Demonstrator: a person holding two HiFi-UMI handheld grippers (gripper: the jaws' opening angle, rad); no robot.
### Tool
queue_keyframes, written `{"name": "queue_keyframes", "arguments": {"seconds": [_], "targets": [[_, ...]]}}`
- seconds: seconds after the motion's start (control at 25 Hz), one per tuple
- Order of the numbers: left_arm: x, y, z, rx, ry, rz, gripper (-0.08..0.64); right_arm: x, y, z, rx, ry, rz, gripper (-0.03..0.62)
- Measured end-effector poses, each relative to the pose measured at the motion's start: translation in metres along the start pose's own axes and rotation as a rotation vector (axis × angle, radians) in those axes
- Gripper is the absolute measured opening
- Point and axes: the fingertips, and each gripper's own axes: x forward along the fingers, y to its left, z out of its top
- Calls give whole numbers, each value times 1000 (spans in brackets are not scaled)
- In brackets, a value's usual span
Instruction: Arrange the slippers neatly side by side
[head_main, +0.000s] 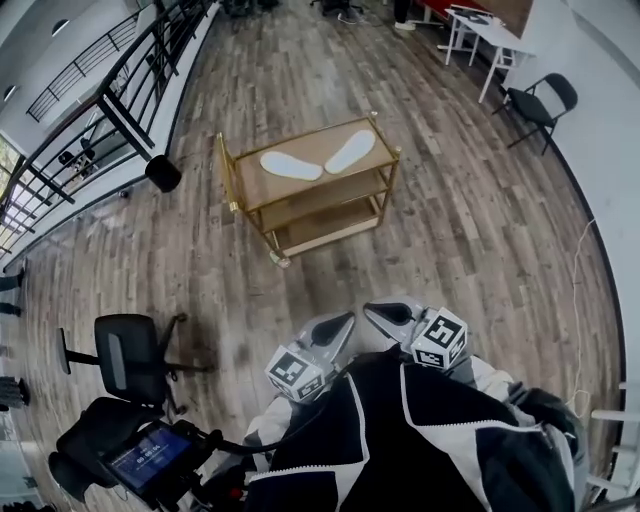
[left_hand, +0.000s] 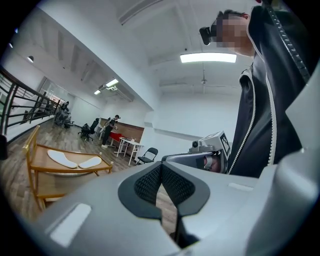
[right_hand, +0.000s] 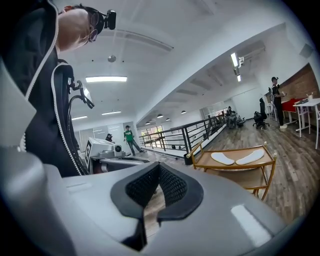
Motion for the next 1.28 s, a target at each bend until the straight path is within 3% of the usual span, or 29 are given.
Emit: {"name": "queue_keyframes", "arguments": {"seconds": [0.28,0.56,0.76,1.04,1.28], "targets": [[11,21,-2,-42,-4,-2,11,15,-17,-2,21,32,16,5],[33,71,3,-62,7,82,11,46,-66,10,39,37,87,5],[72,117,13,-56,21,124,11,65,-121,34,17,17,136,5],[165,165,47,-13,34,88,11,62,-219,73,18,-9,116,5],[222,206,58,-8,39,101,11,64,-289,90,17,-14,126,5]]}}
